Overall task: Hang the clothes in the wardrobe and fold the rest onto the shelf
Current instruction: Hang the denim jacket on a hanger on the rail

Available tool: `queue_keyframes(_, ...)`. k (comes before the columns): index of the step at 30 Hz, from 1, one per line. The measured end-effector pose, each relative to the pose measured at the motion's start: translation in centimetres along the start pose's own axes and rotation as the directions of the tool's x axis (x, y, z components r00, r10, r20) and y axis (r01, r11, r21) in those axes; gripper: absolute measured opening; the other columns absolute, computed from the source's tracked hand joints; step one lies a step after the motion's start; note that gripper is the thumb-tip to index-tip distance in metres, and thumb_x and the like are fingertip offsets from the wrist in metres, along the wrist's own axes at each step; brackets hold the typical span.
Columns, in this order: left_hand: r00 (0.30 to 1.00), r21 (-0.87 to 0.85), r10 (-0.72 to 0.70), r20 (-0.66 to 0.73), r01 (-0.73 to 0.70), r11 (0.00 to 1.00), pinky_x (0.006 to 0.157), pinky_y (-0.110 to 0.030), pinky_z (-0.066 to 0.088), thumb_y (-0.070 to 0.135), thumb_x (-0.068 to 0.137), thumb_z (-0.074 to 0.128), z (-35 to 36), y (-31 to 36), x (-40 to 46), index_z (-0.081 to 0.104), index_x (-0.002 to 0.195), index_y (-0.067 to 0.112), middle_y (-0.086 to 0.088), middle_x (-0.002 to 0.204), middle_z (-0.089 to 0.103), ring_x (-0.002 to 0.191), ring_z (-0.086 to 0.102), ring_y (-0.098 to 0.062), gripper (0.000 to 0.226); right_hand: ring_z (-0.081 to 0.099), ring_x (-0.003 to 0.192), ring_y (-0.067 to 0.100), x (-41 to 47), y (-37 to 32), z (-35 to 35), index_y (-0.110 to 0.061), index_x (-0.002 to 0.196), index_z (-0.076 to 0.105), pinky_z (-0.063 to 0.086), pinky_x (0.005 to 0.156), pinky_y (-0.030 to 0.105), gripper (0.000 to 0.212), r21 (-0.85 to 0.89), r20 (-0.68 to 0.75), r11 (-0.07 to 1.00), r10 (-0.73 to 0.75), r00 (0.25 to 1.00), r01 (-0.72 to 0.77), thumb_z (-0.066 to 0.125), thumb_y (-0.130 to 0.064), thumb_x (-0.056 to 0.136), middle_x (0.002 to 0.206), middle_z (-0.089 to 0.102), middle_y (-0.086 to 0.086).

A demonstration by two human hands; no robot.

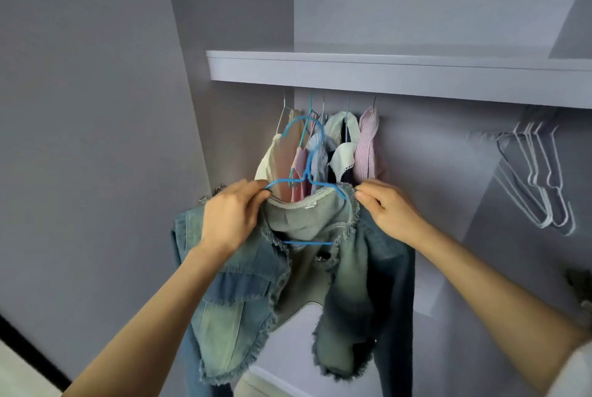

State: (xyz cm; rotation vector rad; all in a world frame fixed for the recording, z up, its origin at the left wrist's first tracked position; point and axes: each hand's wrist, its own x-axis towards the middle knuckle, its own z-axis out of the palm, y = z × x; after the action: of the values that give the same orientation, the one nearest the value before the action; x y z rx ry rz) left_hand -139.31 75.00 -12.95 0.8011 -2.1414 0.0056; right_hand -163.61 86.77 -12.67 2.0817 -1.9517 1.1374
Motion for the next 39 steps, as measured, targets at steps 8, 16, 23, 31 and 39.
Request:
queue_keyframes(8,0.971,-0.111,-0.224,-0.088,0.214,0.971,0.064,-0.031,0.040,0.020,0.095,0.054,-0.3,-1.3,0.0,0.067,0.098,0.010,-0.007,0.090,0.069,0.085,0.062,-0.033,0.017,0.059,0.101,0.031,-3.8,3.0,-0.3,-0.005,0.120,0.057,0.041,0.085,0.030,0.030,-0.211,-0.137,0.966,0.121,0.983,-0.148,0.056,-0.014,0.092,0.113,0.058,0.011)
queue_keyframes(16,0.994,-0.141,-0.107,-0.033,0.101,0.985,0.067,-0.026,0.038,0.021,0.096,0.052,-0.1,0.4,-0.3,0.066,0.100,0.013,0.000,0.094,0.068,0.086,0.061,-0.024,0.017,0.050,0.057,0.026,-1.7,-0.2,-0.1,-0.002,0.080,0.053,0.038,0.053,0.031,0.016,-0.301,-0.105,0.954,-0.040,0.994,0.006,0.061,-0.012,0.089,0.068,0.048,0.001)
queue_keyframes(23,0.994,-0.048,-0.040,0.097,0.045,0.998,0.071,-0.040,0.042,0.016,0.097,0.049,1.4,-1.9,-3.2,0.063,0.099,0.008,-0.009,0.086,0.065,0.083,0.060,-0.033,0.017,0.044,0.047,0.022,-3.5,-0.9,0.6,-0.001,0.073,0.055,0.036,0.047,0.026,0.014,-0.299,-0.207,0.954,-0.065,0.976,0.000,0.061,-0.011,0.081,0.061,0.054,0.006)
queue_keyframes(31,0.877,-0.231,-0.178,0.446,0.305,0.924,0.098,-0.041,0.040,0.037,0.095,0.050,7.7,-0.6,-4.4,0.061,0.114,0.024,0.001,0.115,0.057,0.109,0.056,-0.018,0.027,0.055,0.060,0.038,-11.4,4.0,-0.9,-0.008,0.075,0.047,0.025,0.053,0.030,0.021,-0.327,-0.146,0.834,0.420,0.896,-0.445,0.059,-0.016,0.091,0.059,0.052,0.012)
queue_keyframes(39,0.774,-0.340,-0.117,0.622,0.402,0.850,0.096,-0.034,0.043,0.027,0.097,0.047,13.2,3.4,-3.6,0.055,0.123,0.012,-0.010,0.116,0.050,0.103,0.059,-0.028,0.031,0.059,0.090,0.031,-20.2,6.1,-2.0,-0.012,0.098,0.057,0.033,0.065,0.030,0.022,-0.345,-0.153,0.508,0.799,0.581,-0.789,0.046,-0.032,0.097,0.089,0.062,0.012)
